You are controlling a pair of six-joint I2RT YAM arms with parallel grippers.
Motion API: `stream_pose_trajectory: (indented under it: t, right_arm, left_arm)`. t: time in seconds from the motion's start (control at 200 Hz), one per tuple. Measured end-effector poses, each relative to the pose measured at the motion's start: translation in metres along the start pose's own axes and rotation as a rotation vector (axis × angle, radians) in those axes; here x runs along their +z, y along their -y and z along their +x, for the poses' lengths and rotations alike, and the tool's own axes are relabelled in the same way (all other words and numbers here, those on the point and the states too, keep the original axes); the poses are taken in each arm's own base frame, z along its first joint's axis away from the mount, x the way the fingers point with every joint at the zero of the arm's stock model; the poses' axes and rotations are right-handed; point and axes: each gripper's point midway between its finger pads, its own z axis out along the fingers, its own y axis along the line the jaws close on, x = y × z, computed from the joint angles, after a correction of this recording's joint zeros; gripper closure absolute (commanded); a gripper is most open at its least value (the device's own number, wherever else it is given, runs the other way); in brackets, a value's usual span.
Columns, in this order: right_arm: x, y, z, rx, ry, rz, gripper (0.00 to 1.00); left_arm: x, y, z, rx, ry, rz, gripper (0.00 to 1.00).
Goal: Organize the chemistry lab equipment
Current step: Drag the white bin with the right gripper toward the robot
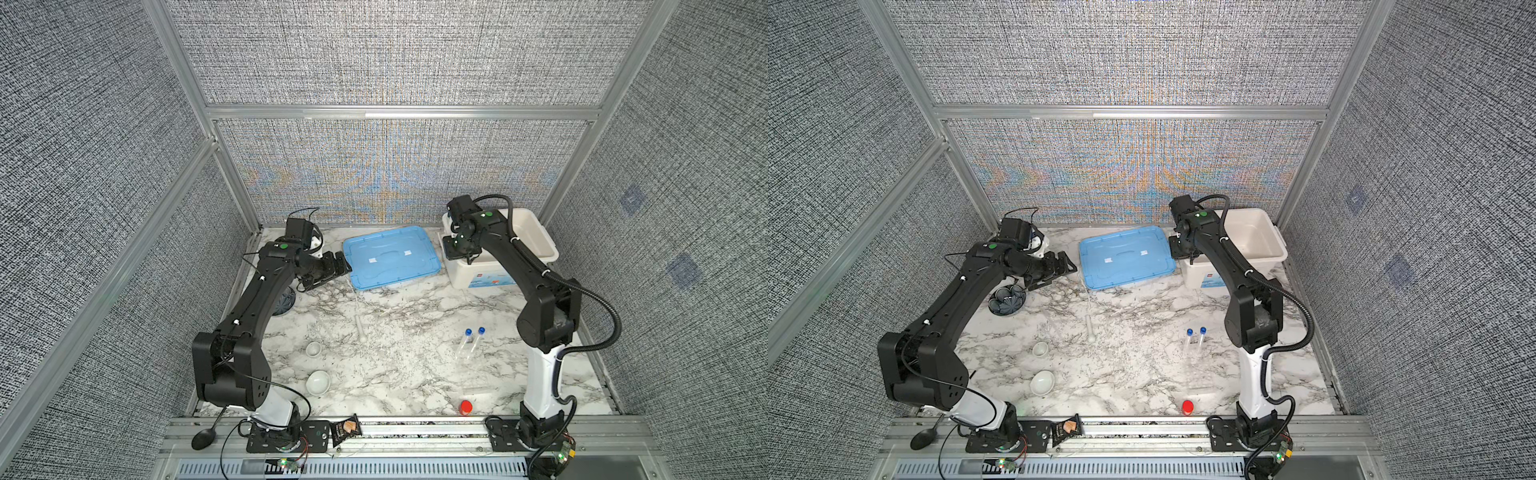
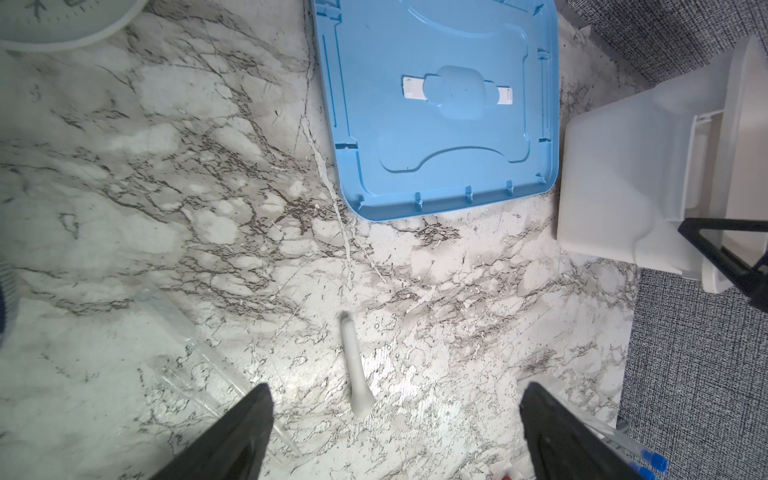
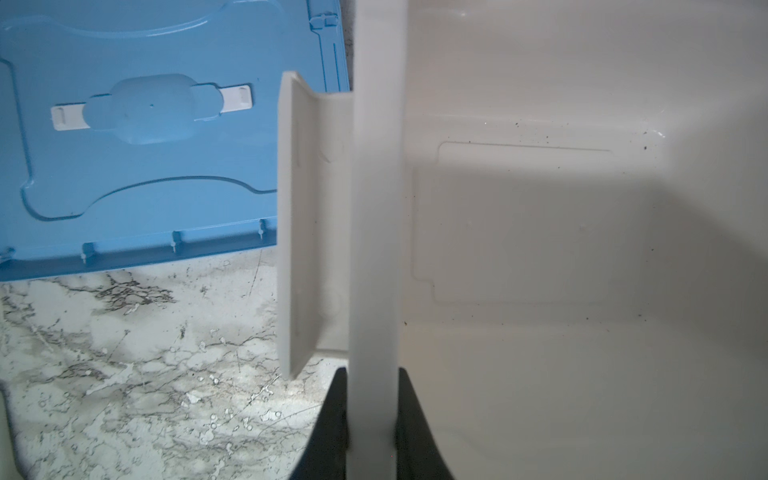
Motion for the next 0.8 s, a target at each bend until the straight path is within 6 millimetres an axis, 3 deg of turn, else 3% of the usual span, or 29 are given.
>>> stream_pose_trajectory:
  t: [0.14,0.305,0.51,0.8]
  right_arm:
    - [-0.019,-0.010,0.023,-0.022,-0.023,-0.012,0.94]
    - [-0.044,-0.036,0.061,-0.069,-0.055,-0.040,0.94]
    - [-0.053,-0.064,0.099,-0.155,-0.100,-0.073,0.94]
    - [-0.057,-0.100,0.108,-0.227,-0.115,-0.124,0.94]
  left_arm:
    - [-0.001,-0.001,0.002,0.010,-0.003,-0.001,0.06]
    - [0.001,-0.006,0.013,0.014,-0.027,-0.011,0.06]
    - [0.006,-0.014,0.028,0.002,-0.059,-0.019,0.06]
    - [-0.007,-0.008,0.027,0.009,-0.022,-0.003,0.06]
